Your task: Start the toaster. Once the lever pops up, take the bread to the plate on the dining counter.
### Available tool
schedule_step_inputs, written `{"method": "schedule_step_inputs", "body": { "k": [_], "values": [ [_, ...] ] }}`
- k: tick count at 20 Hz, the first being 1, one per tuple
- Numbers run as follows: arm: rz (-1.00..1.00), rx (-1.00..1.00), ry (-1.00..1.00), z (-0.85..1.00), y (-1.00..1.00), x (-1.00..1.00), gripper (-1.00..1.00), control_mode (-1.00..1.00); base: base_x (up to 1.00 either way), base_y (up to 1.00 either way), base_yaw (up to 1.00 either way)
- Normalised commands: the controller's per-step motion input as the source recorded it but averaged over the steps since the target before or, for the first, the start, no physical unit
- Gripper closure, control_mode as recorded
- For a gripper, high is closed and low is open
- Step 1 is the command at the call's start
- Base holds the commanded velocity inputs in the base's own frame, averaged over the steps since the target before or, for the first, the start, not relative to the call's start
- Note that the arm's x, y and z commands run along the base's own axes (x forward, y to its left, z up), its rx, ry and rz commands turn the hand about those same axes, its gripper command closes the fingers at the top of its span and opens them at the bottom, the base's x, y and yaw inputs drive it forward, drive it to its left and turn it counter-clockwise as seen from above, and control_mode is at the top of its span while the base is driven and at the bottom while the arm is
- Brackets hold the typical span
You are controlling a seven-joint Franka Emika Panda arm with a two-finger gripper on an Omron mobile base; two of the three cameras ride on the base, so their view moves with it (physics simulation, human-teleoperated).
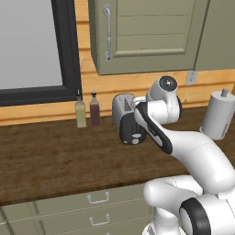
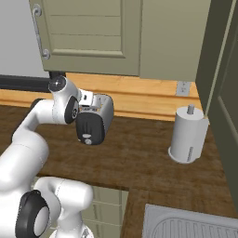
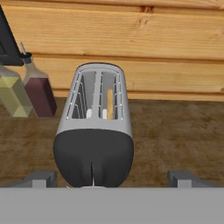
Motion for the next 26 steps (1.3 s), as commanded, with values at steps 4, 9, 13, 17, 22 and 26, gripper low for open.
{"method": "schedule_step_inputs", "body": {
  "k": [4,9,13,17,22,26],
  "values": [
    [0.0,0.0,0.0,0.0,0.0,0.0,-1.0,-1.0,0.0,0.0,0.0],
    [0.0,0.0,0.0,0.0,0.0,0.0,-1.0,-1.0,0.0,0.0,0.0],
    [0.0,0.0,0.0,0.0,0.0,0.0,-1.0,-1.0,0.0,0.0,0.0],
    [0.0,0.0,0.0,0.0,0.0,0.0,-1.0,-1.0,0.0,0.0,0.0],
    [0.0,0.0,0.0,0.0,0.0,0.0,-1.0,-1.0,0.0,0.0,0.0],
    [0.0,0.0,0.0,0.0,0.0,0.0,-1.0,-1.0,0.0,0.0,0.0]
  ]
}}
